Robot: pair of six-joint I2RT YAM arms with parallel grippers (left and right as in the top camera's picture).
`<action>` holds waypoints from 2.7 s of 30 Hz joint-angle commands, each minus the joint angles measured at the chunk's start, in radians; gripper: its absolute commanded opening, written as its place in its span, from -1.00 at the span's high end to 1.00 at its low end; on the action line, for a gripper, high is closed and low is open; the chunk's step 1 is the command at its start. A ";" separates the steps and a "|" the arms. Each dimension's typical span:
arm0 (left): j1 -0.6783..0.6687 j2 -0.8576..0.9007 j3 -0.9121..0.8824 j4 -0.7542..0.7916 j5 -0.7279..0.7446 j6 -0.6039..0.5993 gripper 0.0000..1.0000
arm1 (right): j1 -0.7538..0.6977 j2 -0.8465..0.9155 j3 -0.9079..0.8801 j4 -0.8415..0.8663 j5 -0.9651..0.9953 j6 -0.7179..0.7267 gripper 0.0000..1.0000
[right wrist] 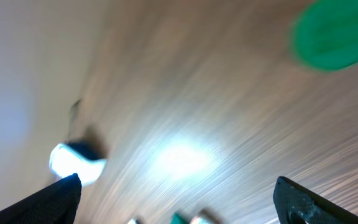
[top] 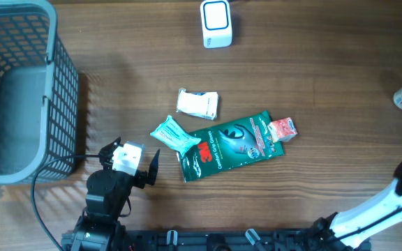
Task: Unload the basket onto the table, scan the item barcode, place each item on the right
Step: 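Reach the right gripper to the red packet and grasp it, then lift the red packet with the right gripper under the scanner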
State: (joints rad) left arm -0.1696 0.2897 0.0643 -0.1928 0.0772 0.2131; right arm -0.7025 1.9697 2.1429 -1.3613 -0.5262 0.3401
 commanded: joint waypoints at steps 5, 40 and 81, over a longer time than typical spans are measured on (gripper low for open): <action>0.004 -0.002 -0.007 0.004 0.012 0.016 -1.00 | 0.188 -0.290 0.015 -0.129 0.215 -0.031 -0.98; 0.004 -0.002 -0.007 0.004 0.012 0.016 -1.00 | 0.851 -0.336 -1.039 0.406 0.440 -0.180 -0.79; 0.004 -0.002 -0.007 0.004 0.012 0.016 -1.00 | 0.875 -0.490 -0.753 0.280 -0.021 -0.400 0.91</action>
State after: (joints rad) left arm -0.1696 0.2897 0.0643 -0.1928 0.0772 0.2131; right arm 0.1688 1.6333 1.3396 -1.0843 -0.2756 0.0856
